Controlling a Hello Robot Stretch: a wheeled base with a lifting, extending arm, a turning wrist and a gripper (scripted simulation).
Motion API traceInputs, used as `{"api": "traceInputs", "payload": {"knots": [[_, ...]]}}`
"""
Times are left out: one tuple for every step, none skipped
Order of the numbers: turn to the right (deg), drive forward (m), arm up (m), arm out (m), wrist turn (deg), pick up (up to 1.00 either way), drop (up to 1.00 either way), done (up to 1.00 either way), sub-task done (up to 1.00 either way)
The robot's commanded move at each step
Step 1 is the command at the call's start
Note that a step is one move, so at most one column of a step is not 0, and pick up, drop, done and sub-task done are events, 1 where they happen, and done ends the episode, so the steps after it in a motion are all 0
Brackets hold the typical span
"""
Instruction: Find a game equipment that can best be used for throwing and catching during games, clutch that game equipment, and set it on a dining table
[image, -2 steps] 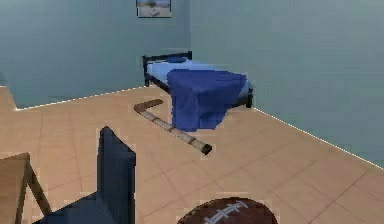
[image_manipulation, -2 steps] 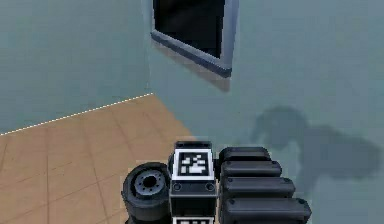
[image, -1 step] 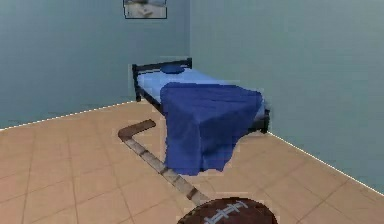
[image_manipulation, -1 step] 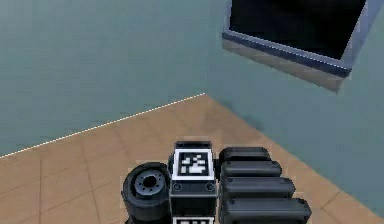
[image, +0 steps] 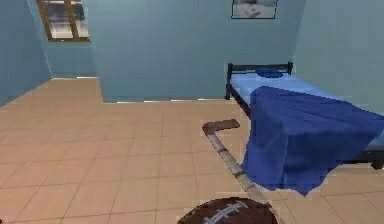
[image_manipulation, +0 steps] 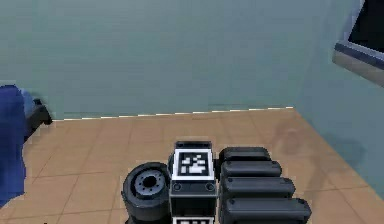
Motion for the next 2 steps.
{"api": "traceInputs", "payload": {"knots": [[0.0, 0.40, 0.00, 0.00, 0.0, 0.00, 0.00, 0.00, 0.00], [-39.0, 0.00, 0.00, 0.00, 0.0, 0.00, 0.00, 0.00, 0.00]]}}
